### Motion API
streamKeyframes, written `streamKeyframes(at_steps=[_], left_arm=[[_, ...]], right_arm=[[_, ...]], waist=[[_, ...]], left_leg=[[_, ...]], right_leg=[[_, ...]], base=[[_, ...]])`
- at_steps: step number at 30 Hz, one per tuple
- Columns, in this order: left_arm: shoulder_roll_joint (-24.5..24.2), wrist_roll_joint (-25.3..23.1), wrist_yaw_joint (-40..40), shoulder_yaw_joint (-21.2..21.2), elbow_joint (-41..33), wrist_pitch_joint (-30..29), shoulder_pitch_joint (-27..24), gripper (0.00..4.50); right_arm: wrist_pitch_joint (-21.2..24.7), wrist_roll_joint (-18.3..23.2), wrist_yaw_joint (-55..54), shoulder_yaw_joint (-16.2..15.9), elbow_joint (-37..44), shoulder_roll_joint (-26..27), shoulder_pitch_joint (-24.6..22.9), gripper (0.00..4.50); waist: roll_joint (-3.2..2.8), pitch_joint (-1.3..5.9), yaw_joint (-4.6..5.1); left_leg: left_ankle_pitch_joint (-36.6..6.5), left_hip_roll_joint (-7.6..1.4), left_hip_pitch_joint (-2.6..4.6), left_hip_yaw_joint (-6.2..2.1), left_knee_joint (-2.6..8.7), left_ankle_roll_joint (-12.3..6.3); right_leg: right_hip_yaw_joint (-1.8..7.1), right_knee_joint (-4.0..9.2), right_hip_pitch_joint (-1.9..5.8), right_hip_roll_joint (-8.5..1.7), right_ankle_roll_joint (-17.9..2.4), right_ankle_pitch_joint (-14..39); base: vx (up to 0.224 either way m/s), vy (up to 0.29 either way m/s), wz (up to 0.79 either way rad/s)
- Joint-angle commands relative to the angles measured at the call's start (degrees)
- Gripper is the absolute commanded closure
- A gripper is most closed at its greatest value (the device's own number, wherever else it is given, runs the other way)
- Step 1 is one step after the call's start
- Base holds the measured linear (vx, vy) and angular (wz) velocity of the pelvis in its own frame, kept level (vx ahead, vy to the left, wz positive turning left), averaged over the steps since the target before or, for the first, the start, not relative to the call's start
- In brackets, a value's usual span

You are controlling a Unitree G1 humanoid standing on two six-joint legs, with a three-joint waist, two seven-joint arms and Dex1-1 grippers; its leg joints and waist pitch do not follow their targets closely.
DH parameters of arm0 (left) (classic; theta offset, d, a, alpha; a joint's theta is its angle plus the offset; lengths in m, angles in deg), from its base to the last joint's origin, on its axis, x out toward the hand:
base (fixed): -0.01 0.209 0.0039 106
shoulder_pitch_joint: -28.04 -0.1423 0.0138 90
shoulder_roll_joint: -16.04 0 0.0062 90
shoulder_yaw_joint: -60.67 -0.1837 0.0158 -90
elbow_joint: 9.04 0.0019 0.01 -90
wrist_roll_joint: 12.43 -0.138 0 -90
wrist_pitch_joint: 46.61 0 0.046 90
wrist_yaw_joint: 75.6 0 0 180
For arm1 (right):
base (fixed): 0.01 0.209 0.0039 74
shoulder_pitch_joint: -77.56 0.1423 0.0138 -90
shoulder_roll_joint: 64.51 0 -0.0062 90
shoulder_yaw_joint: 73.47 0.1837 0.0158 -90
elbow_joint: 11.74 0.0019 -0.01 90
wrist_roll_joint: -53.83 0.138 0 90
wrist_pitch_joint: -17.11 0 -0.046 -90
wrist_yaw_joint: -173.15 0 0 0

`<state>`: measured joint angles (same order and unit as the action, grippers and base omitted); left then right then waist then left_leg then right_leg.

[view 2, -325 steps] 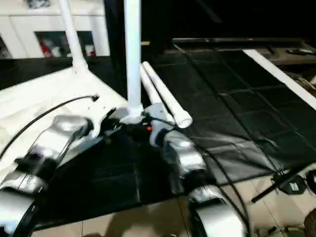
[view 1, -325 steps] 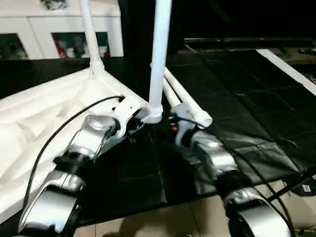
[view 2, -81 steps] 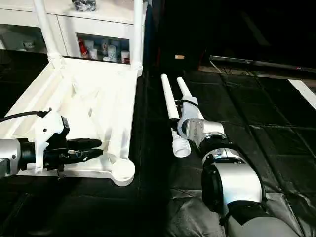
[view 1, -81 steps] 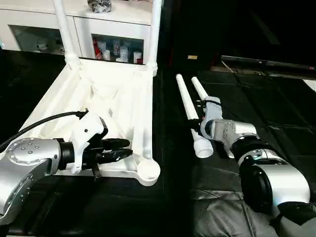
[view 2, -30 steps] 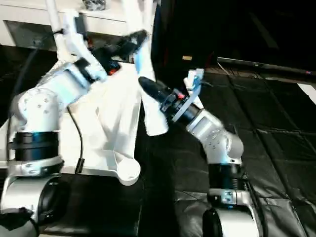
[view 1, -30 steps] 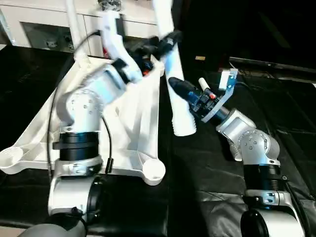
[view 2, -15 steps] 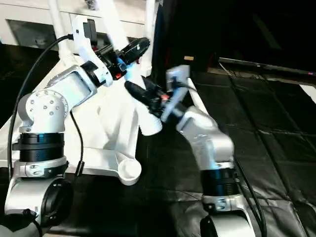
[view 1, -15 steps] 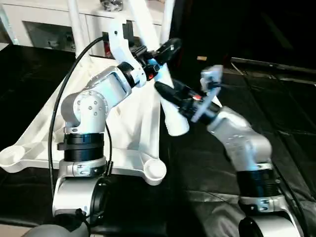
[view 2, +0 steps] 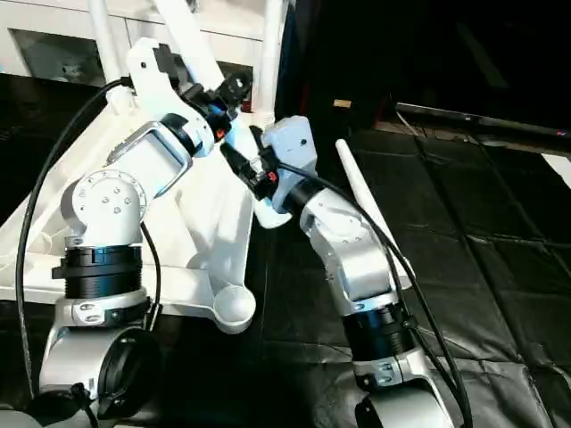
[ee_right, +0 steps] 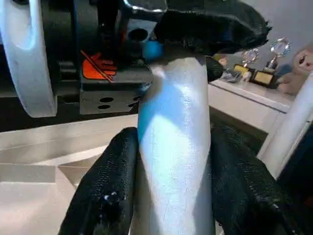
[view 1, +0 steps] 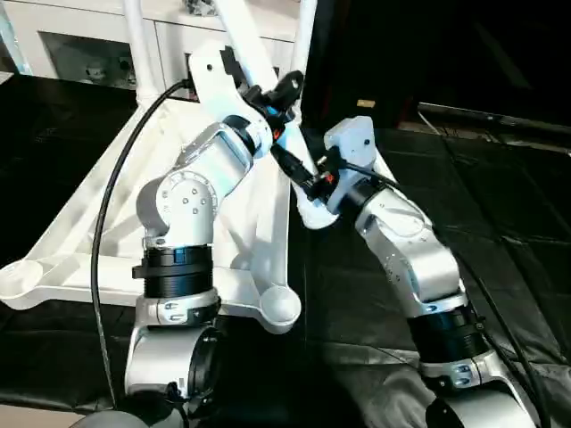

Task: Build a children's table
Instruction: Pick table leg

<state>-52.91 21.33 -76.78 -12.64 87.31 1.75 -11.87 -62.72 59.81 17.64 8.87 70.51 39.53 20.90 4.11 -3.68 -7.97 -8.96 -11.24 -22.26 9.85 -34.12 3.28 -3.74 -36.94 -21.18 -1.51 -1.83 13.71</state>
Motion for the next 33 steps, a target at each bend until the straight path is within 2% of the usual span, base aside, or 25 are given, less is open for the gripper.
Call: streamKeyframes(at_steps=[1,7,9,11,12,14,15,17,20,22,23,24,27,28,29,33], left_arm=[[1.4,-0.5,-1.1,-1.0,-0.2,-0.3,0.7,2.63],[0.3,-2.4,-1.5,-1.9,0.0,1.2,0.8,2.67],[-0.7,-3.3,-1.0,-2.5,0.3,1.8,1.0,2.68],[-1.8,-4.0,-0.3,-3.0,0.7,2.4,1.2,2.68],[-4.2,-5.4,1.2,-3.8,1.7,3.3,1.7,2.68],[-5.2,-6.1,1.8,-4.2,2.1,3.7,1.8,2.68],[-6.5,-6.7,2.6,-4.4,2.7,4.1,2.0,2.68],[-7.3,-6.8,3.3,-4.3,3.2,4.2,2.2,2.68],[-11.1,-8.3,7.7,-5.8,4.7,4.5,2.5,2.68],[-13.1,-7.2,11.6,-6.1,4.9,3.4,2.7,2.68],[-13.3,-7.2,11.8,-6.2,4.9,3.3,2.7,2.68],[-15.4,-6.0,16.2,-7.3,4.5,1.7,2.7,2.68],[-17.2,-4.9,20.1,-8.4,4.6,0.7,2.7,2.68],[-19.3,-3.4,24.8,-9.5,4.0,-1.1,2.6,2.68],[-20.5,-2.1,27.7,-9.9,3.5,-2.5,2.6,2.68],[-23.3,1.6,35.3,-10.3,2.3,-5.4,3.0,2.68]], right_arm=[[-1.7,-0.8,-1.0,-0.5,-0.1,0.2,0.7,2.71],[-2.5,-1.1,-0.8,-0.7,-0.6,0.3,0.6,2.71],[-2.8,-0.5,-0.6,-0.5,-0.5,0.7,0.5,2.01],[-2.9,0.2,-0.3,-0.2,-0.3,0.9,0.5,1.99],[-1.2,2.2,1.8,0.0,0.5,0.8,0.5,1.81],[0.0,2.6,3.0,-0.5,0.9,0.2,0.5,1.69],[-1.8,3.0,5.2,-0.9,1.0,-0.6,0.4,1.69],[-1.3,3.4,6.0,-1.0,1.4,-1.1,0.1,1.49],[5.0,6.3,9.8,-0.5,3.5,-3.5,-0.4,1.19],[10.7,10.0,11.2,2.2,4.1,-4.9,0.0,1.13],[10.9,10.1,11.2,2.3,4.1,-5.0,0.1,0.95],[14.2,11.9,12.7,3.5,4.0,-6.5,0.8,0.84],[16.1,13.3,14.4,3.8,4.0,-8.0,1.2,0.76],[19.6,16.9,17.5,4.5,4.5,-9.7,1.8,0.76],[21.0,18.7,19.5,4.6,4.7,-10.8,2.0,0.76],[25.5,21.4,23.7,4.8,5.0,-13.2,2.5,0.76]], waist=[[-0.7,3.84,0.5],[-0.66,3.84,0.54],[-0.66,3.82,0.59],[-0.69,3.85,0.53],[-0.87,3.87,0.53],[-0.93,3.82,0.66],[-0.96,3.86,0.79],[-1.13,3.95,0.94],[-1.06,3.89,0.94],[-1.11,3.86,0.92],[-1.15,3.88,0.87],[-1.19,3.9,0.81],[-1.27,3.92,0.68],[-1.21,3.91,0.7],[-1.22,3.95,0.67],[-1.25,3.96,0.61]], left_leg=[[-9.2,-2.65,1.74,-1.19,3.87,2.79],[-9.1,-2.62,1.72,-1.17,3.85,2.68],[-9.3,-2.63,1.72,-1.19,3.89,2.54],[-9.0,-2.64,1.68,-1.23,3.89,2.58],[-9.6,-2.61,1.77,-1.32,4.0,2.24],[-9.9,-2.65,1.77,-1.38,4.08,2.34],[-9.5,-2.74,1.74,-1.42,4.09,2.68],[-9.1,-2.74,1.8,-1.38,3.96,2.7],[-8.7,-2.61,1.74,-1.36,4.02,2.3],[-8.7,-2.71,1.9,-1.31,4.04,2.46],[-8.9,-2.73,1.89,-1.3,4.03,2.53],[-8.7,-2.63,1.91,-1.27,4.0,2.66],[-8.2,-2.68,1.81,-1.19,3.97,3.15],[-8.3,-2.5,1.83,-1.14,3.92,3.02],[-8.3,-2.51,1.88,-1.15,3.92,2.81],[-7.4,-2.64,1.67,-1.06,3.82,2.77]], right_leg=[[3.65,4.76,2.12,-6.57,-4.4,1.3],[3.68,4.72,2.15,-6.6,-4.4,0.3],[3.69,4.7,2.13,-6.55,-4.4,0.4],[3.68,4.67,2.18,-6.58,-4.2,0.3],[3.69,4.77,2.14,-6.58,-3.5,0.9],[3.64,4.8,2.13,-6.49,-3.3,1.2],[3.64,4.67,2.2,-6.54,-3.5,0.4],[3.61,4.53,2.15,-6.59,-4.1,-1.0],[3.65,4.5,2.35,-6.48,-4.7,-1.2],[3.68,4.52,2.26,-6.62,-5.4,-1.3],[3.68,4.46,2.23,-6.7,-5.7,-1.0],[3.63,4.51,2.29,-6.71,-6.0,-0.5],[3.62,4.38,2.27,-6.76,-6.7,-1.0],[3.6,4.45,2.38,-6.75,-7.1,-0.6],[3.58,4.39,2.44,-6.73,-7.2,-0.3],[3.53,4.24,2.41,-6.8,-8.3,-0.8]], base=[[0.0,0.0,0.0],[0.0,0.0,0.0],[0.0,0.0,0.0],[0.0,0.0,0.0],[0.0,0.0,0.0],[0.0,0.0,0.0],[0.0,0.0,0.0],[0.0,0.0,0.0],[0.0,0.0,0.0],[0.0,0.0,0.0],[0.0,0.0,0.0],[0.0,0.0,0.0],[0.0,0.0,0.0],[0.0,0.0,0.0],[0.0,0.0,0.0],[0.0,0.0,0.0]])
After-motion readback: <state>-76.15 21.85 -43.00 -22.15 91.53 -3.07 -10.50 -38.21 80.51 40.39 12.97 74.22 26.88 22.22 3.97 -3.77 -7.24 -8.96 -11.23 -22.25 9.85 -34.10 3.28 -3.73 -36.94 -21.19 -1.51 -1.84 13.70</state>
